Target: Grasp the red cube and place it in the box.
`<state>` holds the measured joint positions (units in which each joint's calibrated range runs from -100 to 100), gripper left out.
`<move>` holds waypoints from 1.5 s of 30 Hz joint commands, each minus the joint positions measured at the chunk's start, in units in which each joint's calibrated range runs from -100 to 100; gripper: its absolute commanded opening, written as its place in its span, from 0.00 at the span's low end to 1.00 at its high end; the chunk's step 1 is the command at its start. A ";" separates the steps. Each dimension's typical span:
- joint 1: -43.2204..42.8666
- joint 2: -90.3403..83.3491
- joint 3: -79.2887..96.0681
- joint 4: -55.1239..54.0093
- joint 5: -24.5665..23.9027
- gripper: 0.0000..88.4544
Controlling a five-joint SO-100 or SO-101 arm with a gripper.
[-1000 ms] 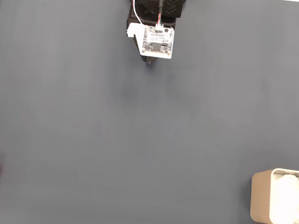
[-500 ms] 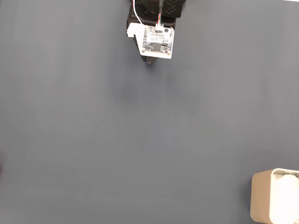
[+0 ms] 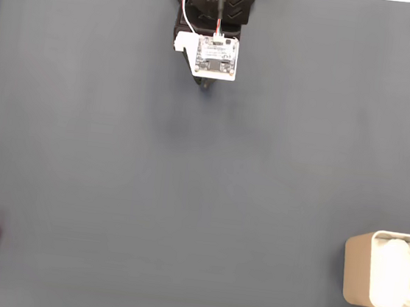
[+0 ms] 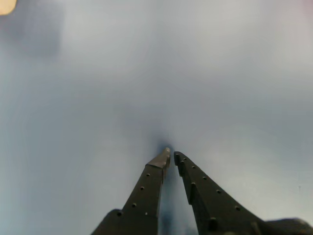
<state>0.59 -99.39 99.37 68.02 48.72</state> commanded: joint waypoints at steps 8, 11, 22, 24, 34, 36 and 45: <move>-0.45 11.70 -17.43 -15.56 0.34 0.00; -0.38 16.12 -24.18 -17.69 0.78 0.00; -0.45 34.31 -49.73 -11.46 1.51 0.00; -0.38 36.83 -53.11 -8.92 1.51 0.00; 1.54 46.62 -63.60 0.26 0.83 0.00; 2.39 48.44 -65.43 0.83 0.68 0.00; 6.22 54.76 -71.54 2.14 -0.44 0.00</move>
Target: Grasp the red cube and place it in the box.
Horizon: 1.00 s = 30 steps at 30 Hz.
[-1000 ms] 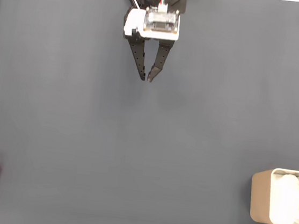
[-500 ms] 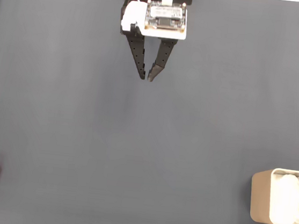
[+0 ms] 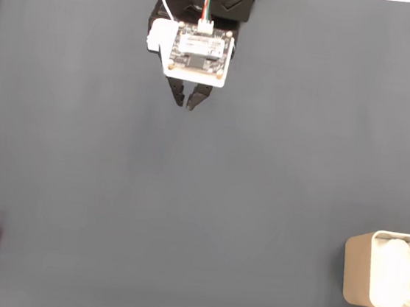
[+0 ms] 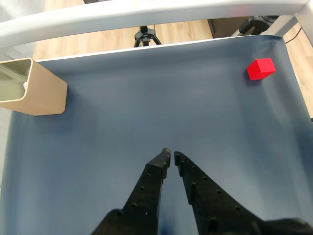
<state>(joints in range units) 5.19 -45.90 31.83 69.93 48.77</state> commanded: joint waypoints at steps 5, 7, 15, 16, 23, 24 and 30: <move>4.54 5.26 -7.56 0.07 -0.98 0.00; 5.96 7.16 -8.74 -0.17 -1.07 0.00; 11.50 13.57 -12.30 -3.13 -1.03 0.00; 12.07 14.27 -12.57 -3.70 -0.93 0.00; 15.83 19.90 -15.77 -7.55 -0.63 0.00; 16.33 20.77 -16.32 -8.13 -0.63 0.00; 19.67 26.23 -18.05 -12.96 -0.49 0.01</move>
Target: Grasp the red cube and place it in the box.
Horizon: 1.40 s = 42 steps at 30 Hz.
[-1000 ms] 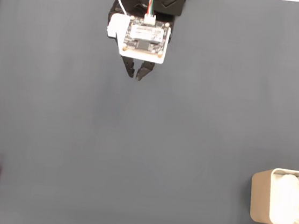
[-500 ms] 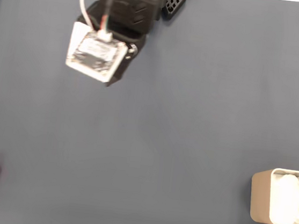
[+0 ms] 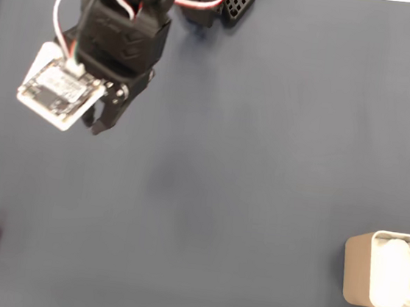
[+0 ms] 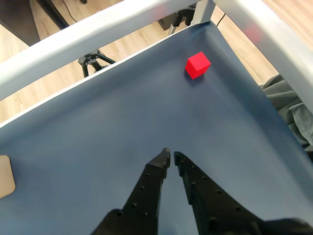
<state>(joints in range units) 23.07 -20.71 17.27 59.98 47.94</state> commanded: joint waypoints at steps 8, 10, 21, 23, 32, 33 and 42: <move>4.13 8.06 -5.23 -8.43 0.54 0.01; 4.41 9.88 -6.05 -9.41 0.63 0.01; 4.91 21.15 -14.53 -12.61 1.17 0.02; 4.91 23.23 -16.08 -13.10 1.32 0.02; 5.05 32.15 -23.38 -15.48 1.56 0.02; 5.12 33.28 -24.20 -15.97 1.56 0.02; 6.05 41.86 -31.69 -18.26 1.22 0.02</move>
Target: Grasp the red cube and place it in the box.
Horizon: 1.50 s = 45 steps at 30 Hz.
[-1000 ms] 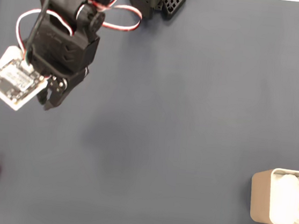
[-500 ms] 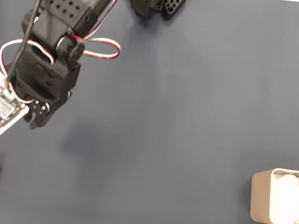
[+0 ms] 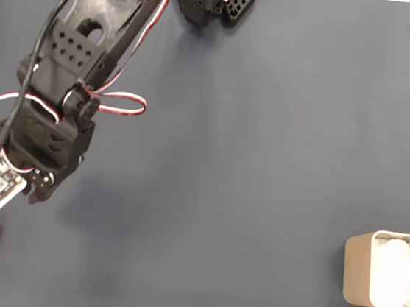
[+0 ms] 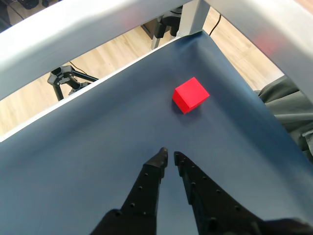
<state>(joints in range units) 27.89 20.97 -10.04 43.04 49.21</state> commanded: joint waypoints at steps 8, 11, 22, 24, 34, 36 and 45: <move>2.43 6.67 -10.04 -2.06 -0.10 0.03; 2.86 8.66 -11.68 -2.79 -0.39 0.03; 3.78 13.86 -15.06 -5.09 0.05 0.07; 4.00 14.47 -15.60 -5.09 -0.34 0.11; 5.91 15.86 -15.69 -6.65 -0.73 0.32; 6.27 15.94 -15.69 -7.14 -0.93 0.35; 8.04 16.12 -15.69 -9.10 -1.32 0.45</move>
<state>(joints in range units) 34.94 37.99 -22.97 35.32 48.28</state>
